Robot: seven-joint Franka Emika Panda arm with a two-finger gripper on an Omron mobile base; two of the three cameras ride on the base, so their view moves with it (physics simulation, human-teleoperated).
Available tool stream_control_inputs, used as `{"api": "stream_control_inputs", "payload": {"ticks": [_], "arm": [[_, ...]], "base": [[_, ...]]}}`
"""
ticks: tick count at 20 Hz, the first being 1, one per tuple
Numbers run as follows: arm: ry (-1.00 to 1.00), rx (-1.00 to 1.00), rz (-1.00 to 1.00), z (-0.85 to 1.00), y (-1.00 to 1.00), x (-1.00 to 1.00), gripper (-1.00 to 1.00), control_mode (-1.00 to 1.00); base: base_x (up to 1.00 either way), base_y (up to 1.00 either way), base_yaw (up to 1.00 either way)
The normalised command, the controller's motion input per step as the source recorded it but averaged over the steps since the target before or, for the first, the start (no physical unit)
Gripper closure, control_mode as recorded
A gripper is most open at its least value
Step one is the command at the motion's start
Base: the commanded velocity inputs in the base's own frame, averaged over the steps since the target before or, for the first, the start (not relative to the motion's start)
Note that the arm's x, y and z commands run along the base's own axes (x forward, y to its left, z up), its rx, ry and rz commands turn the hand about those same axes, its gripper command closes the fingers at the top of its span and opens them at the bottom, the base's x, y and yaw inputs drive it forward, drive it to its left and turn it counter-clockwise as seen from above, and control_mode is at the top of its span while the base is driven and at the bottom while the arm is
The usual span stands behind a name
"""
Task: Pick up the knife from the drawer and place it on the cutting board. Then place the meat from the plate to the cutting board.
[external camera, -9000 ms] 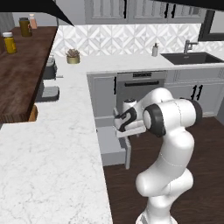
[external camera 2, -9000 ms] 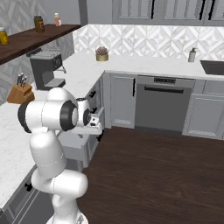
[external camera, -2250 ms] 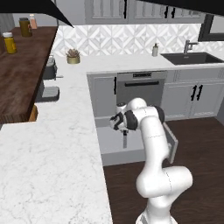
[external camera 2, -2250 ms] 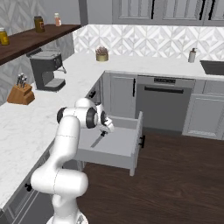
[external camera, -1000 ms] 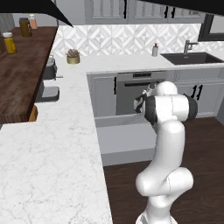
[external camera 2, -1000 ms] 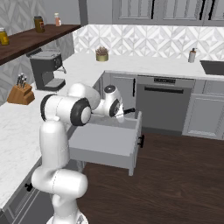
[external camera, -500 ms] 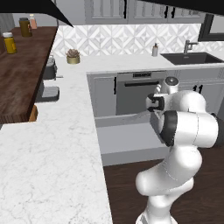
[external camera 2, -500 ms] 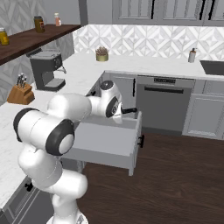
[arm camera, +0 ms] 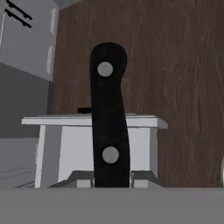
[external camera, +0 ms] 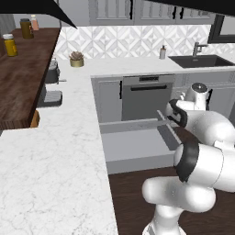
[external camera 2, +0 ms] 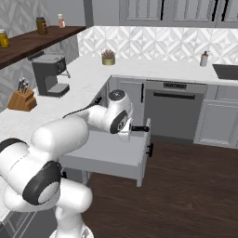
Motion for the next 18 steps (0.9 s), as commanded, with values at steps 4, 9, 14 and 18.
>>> {"api": "stream_control_inputs", "payload": {"ticks": [4, 9, 14, 18], "arm": [[-0.04, 0.10, -0.30, 0.00, -0.16, -0.40, 1.00, -1.00], [0.00, 0.00, 0.00, -0.03, -0.01, -0.28, 1.00, -1.00], [0.00, 0.00, 0.00, -0.06, -0.02, -0.20, 1.00, 1.00], [0.00, 0.00, 0.00, 0.00, 0.00, 0.00, 1.00, 1.00]], "base": [[0.00, 0.00, 0.00], [0.00, 0.00, 0.00], [-0.80, -0.49, -0.06], [0.13, -1.00, -0.34]]}}
